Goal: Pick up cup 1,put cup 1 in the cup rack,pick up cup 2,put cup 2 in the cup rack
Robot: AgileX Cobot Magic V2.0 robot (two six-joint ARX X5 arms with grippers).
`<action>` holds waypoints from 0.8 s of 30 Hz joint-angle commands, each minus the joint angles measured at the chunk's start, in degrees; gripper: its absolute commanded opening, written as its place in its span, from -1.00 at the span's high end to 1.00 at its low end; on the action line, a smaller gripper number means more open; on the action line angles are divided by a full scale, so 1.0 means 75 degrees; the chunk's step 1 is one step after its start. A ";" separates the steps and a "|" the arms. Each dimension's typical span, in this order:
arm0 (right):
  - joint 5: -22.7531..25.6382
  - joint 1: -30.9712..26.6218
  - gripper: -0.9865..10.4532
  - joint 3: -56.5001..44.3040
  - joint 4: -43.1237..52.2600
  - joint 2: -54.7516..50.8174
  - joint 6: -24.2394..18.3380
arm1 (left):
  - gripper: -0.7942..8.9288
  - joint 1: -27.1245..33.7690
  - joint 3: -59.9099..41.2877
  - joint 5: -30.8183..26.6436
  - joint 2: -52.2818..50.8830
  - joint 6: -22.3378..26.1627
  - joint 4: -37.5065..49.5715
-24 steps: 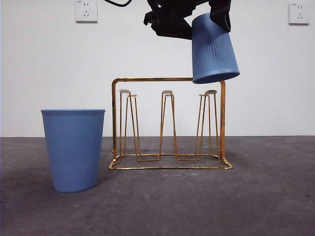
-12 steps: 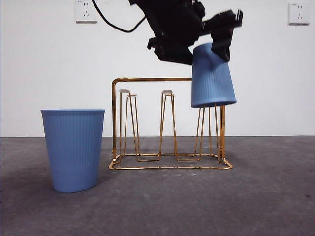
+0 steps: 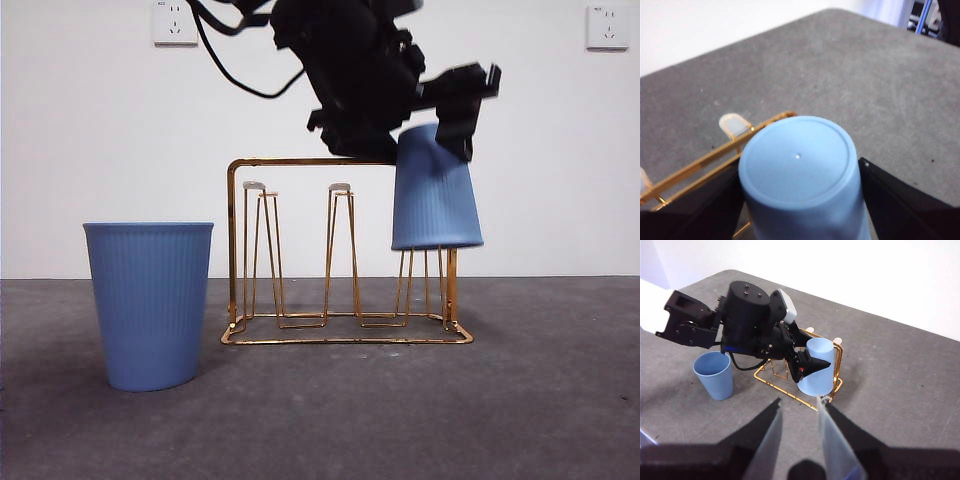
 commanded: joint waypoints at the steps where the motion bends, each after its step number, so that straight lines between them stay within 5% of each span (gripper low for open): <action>1: 0.0026 0.0003 0.61 -0.0020 0.0041 -0.0029 0.0079 | 0.85 0.0047 0.0032 -0.0029 0.0187 0.0055 0.0079; 24: 0.0070 0.0003 0.61 -0.0020 0.0044 -0.0029 -0.0076 | 0.84 0.0038 0.0032 -0.0312 0.0764 -0.0402 -0.0501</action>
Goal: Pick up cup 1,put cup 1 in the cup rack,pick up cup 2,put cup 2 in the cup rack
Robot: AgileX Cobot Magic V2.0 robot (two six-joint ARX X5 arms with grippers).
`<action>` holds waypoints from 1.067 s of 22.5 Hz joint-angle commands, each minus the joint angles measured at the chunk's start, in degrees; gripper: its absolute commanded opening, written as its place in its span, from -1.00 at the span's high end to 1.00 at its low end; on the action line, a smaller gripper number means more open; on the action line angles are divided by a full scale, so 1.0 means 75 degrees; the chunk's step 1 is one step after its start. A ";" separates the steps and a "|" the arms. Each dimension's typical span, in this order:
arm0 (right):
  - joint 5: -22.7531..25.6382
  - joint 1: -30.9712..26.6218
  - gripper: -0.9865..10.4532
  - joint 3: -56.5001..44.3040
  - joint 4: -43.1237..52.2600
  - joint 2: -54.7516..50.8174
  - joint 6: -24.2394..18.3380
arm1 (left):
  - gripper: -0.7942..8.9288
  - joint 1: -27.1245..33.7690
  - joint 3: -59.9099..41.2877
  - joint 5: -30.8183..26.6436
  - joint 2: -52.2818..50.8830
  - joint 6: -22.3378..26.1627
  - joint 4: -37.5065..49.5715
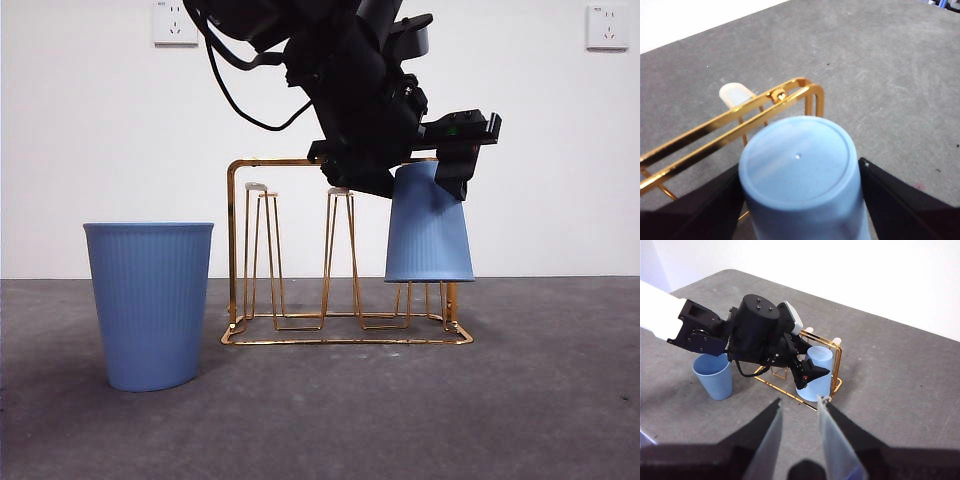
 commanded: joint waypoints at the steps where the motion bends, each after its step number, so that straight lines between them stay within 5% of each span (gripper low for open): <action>1: 0.0079 0.0003 0.61 -0.0020 0.0047 -0.0029 -0.0070 | 0.84 0.0020 -0.0119 0.0006 0.0280 -0.0254 -0.0291; 3: 0.0184 0.0003 0.61 -0.0020 0.0047 -0.0029 -0.0070 | 0.80 0.0020 -0.0119 0.0006 0.0280 -0.0256 -0.0280; 7: 0.0227 0.0003 0.61 -0.0020 0.0035 -0.0029 -0.0073 | 0.23 0.0029 -0.0105 0.0096 0.0280 -0.0256 -0.0256; 10: 0.0224 0.0003 0.61 -0.0020 0.0041 -0.0029 -0.0076 | 0.05 0.0035 -0.0096 0.0108 0.0280 -0.0256 -0.0262; 24: 0.0224 0.0003 0.61 -0.0020 0.0015 -0.0029 -0.0093 | 0.05 0.0055 0.0749 0.0501 0.0227 -0.0262 -0.1856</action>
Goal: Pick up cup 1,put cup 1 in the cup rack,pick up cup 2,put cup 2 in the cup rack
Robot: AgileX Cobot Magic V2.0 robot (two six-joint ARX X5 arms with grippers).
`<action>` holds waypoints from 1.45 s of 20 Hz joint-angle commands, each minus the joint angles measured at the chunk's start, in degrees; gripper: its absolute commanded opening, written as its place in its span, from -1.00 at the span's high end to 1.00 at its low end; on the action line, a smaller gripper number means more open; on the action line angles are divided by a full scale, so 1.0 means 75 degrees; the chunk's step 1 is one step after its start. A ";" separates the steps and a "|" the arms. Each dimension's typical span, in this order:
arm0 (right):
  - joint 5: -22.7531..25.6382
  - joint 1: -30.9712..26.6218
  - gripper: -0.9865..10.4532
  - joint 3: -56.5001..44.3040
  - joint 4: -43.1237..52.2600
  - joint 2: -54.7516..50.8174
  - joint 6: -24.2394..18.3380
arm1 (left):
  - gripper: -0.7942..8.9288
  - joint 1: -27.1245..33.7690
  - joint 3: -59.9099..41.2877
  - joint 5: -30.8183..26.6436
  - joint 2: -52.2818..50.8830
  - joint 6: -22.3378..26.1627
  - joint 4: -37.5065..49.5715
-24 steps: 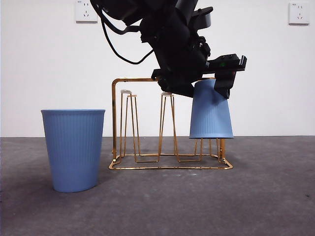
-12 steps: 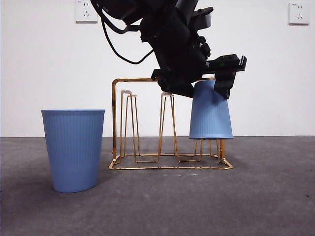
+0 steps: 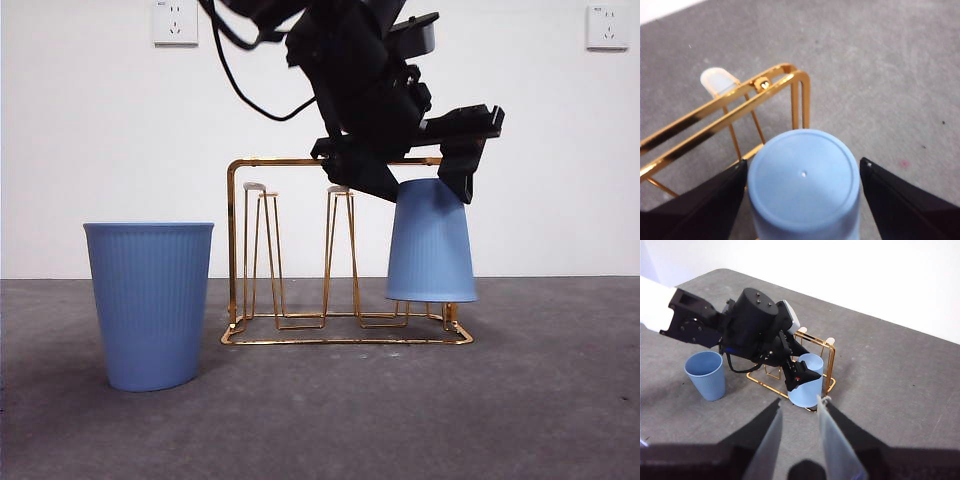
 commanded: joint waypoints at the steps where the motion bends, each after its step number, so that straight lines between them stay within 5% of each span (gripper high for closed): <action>1: 0.0029 0.0003 0.61 -0.0020 0.0017 -0.0029 -0.0052 | 0.05 0.0047 0.0187 0.0052 0.0224 -0.0221 -0.0487; 29: 0.0026 0.0003 0.61 -0.0020 -0.0213 0.0055 0.0184 | 0.05 -0.0015 0.4704 0.1574 -0.0283 -0.0490 -0.7023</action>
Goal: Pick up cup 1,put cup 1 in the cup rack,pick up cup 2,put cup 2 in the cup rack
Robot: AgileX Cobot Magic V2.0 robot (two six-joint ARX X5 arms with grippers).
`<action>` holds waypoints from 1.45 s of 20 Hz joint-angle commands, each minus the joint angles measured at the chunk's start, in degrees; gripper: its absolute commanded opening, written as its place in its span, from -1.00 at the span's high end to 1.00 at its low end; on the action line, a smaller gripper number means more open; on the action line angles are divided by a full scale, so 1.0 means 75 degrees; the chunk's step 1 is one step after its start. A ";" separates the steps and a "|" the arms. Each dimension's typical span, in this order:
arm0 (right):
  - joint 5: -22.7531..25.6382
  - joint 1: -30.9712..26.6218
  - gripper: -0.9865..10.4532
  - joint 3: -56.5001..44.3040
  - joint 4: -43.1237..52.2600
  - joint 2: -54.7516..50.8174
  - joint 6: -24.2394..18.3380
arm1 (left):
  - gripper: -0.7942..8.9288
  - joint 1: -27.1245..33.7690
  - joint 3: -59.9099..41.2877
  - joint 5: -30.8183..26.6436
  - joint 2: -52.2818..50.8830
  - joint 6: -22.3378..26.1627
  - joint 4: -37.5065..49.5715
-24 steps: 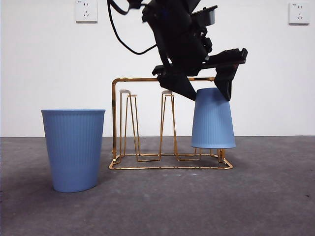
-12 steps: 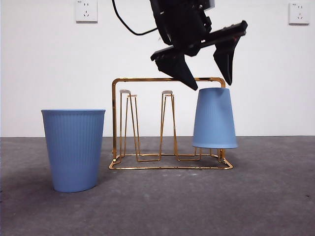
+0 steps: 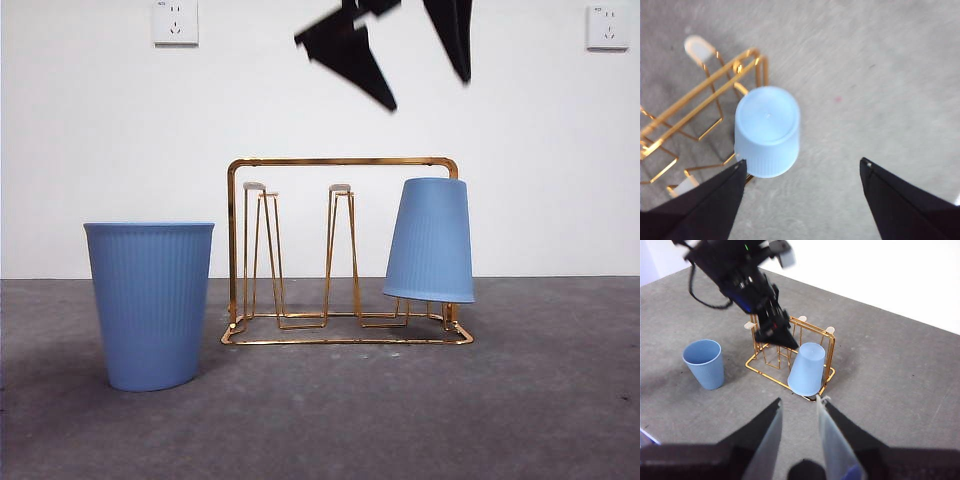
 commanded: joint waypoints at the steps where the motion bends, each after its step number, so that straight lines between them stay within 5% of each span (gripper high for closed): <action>1: 0.0023 0.0003 0.61 -0.0020 0.0114 0.0087 0.0125 | 0.05 -0.0035 0.0201 0.0061 -0.0527 0.0012 -0.0067; 4: -0.0128 0.0003 0.61 -0.0020 0.0256 0.0376 0.0198 | 0.05 -0.0035 0.0198 0.0050 -0.1507 0.0026 -0.0213; 16: -0.3089 0.0003 0.59 -0.0020 0.2585 0.4351 0.0289 | 0.06 -0.0035 -0.0093 -0.1641 -0.5333 -0.0044 -0.2614; 19: -0.3891 0.0003 0.26 -0.0020 0.3453 0.5625 0.0329 | 0.06 -0.0032 -0.1061 -0.2119 -0.6362 -0.0259 -0.2614; 29: -0.3960 0.0006 0.26 -0.0020 0.4841 0.7767 0.0734 | 0.06 -0.0035 -0.3879 -0.3098 -0.8582 -0.0921 -0.2544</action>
